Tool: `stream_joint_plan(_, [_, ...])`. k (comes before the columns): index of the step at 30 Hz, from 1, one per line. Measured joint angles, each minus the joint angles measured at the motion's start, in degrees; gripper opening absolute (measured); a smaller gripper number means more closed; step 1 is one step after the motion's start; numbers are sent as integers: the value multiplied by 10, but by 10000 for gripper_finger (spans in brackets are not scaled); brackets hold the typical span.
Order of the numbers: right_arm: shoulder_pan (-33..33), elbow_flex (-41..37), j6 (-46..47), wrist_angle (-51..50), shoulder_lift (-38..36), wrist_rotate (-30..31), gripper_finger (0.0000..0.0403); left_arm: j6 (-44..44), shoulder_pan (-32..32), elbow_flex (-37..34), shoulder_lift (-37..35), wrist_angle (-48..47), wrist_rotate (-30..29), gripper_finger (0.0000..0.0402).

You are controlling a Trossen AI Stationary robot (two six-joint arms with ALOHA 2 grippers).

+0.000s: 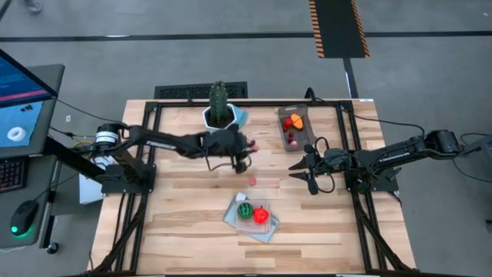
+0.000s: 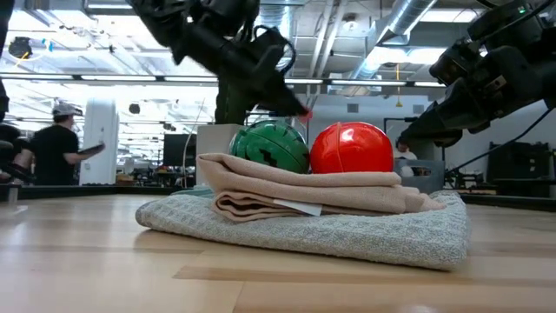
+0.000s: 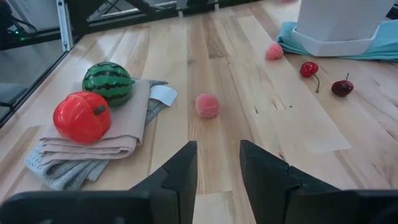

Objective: Pick and placing Produce into tupperware

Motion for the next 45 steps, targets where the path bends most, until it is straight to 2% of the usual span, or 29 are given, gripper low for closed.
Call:
stream_joint_plan(6, [0, 0, 0, 0, 0, 0, 145, 17, 50, 63, 1, -7, 75, 58])
stream_joint_plan(9, [0, 0, 0, 0, 0, 0, 143, 16, 71, 107, 27, -25, 106, 58])
stream_joint_plan(20, [0, 0, 0, -11, 3, 0, 146, 77, 98, 392, 221, -209, 140, 59])
stream_joint_plan(25, [0, 0, 0, -11, 3, 0, 144, 96, 111, 487, 286, -273, 182, 59])
stream_joint_plan(31, [0, 0, 0, -13, 3, 0, 141, 91, 126, 539, 335, -291, 224, 59])
stream_joint_plan(45, [0, 0, 0, -13, 2, 0, 142, 113, 130, 543, 338, -265, 239, 88])
